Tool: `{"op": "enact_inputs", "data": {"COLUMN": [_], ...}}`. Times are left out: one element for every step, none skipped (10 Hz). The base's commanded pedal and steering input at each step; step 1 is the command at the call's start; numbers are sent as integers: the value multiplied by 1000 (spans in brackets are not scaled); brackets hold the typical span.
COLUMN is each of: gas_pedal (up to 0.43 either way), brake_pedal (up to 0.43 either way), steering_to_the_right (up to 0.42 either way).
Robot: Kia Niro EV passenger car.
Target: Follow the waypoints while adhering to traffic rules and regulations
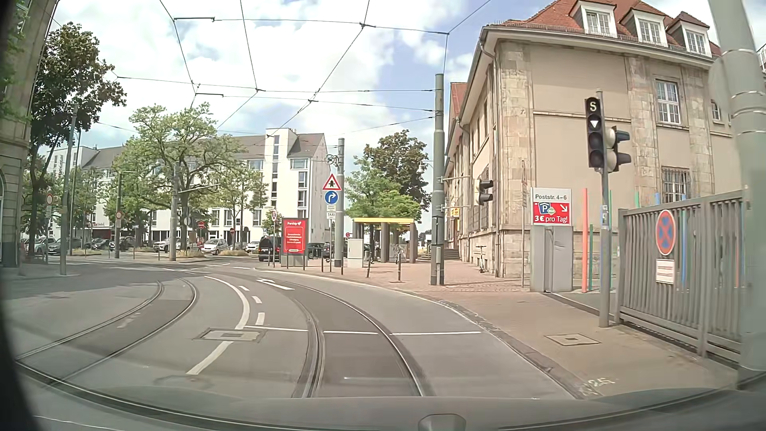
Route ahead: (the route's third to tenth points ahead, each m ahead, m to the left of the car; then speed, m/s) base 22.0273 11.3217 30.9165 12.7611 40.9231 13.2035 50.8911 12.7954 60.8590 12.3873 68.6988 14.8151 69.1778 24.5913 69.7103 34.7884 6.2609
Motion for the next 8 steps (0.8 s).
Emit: {"op": "enact_inputs", "data": {"gas_pedal": [0,0,0,0,0,0,0,0], "brake_pedal": [30,30,30,30,30,30,37,55], "steering_to_the_right": [-56,-58,-59,-60,-67,-80,-88,-95]}}
